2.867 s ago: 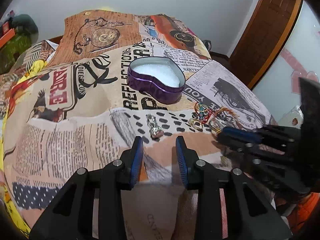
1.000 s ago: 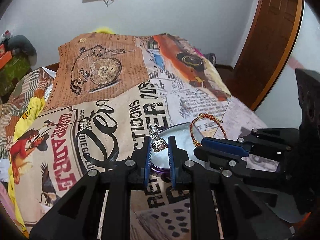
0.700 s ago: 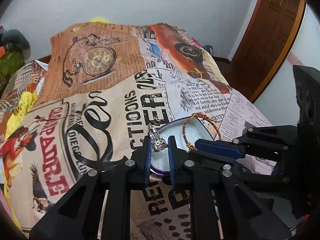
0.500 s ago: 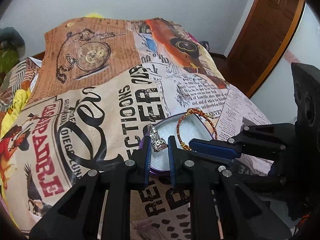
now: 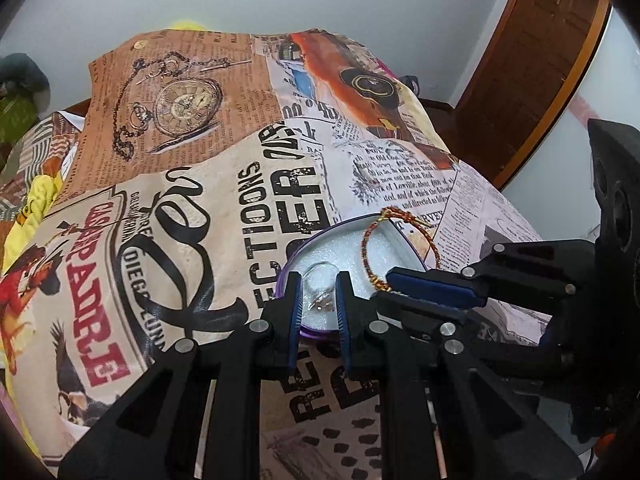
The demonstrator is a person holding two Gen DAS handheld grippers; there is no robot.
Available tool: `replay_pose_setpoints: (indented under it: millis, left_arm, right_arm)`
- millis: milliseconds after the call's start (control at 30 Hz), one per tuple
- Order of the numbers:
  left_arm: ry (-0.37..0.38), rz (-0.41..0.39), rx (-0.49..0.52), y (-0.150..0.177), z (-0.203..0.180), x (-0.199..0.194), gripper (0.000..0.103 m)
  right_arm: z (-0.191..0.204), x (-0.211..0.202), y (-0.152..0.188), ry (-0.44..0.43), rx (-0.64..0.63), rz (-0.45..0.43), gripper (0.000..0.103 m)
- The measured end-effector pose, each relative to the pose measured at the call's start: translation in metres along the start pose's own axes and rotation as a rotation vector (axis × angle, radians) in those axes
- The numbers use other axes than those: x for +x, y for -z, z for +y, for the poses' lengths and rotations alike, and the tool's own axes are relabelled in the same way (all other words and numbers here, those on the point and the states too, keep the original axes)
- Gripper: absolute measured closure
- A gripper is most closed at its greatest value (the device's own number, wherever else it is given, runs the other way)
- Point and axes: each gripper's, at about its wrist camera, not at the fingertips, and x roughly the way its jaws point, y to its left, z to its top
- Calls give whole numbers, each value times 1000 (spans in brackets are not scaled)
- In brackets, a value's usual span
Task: Organize jewelry
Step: 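Carry the ring into the tin with the left tool while the right drops the bracelet in, then open and withdraw both tools from the tin, then grasp a silver ring on the cover with the right tool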
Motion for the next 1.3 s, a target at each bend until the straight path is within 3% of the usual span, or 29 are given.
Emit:
replay_pose_setpoints:
  millis: [233,400,800,933,1300]
  left_arm:
    - [-8,-18,-8,3,1,-20,88]
    - [-30,-44,0,7,-1,-42,88]
    - [-64,-81,37,22,-24,-88,87]
    - [-69,-82,65,31,-39,-92,78]
    - [-44,3,124,59,-73,-65,78]
  right_arm:
    - [4,-13,2,27,-1,-11,91]
    - [9,-29,5,60,-13,-29,79]
    - [9,-76,22,112,24,-80,78]
    - [0,-90,33,132,60,-84,78]
    - [-17,-93,72,136,149,-30,78]
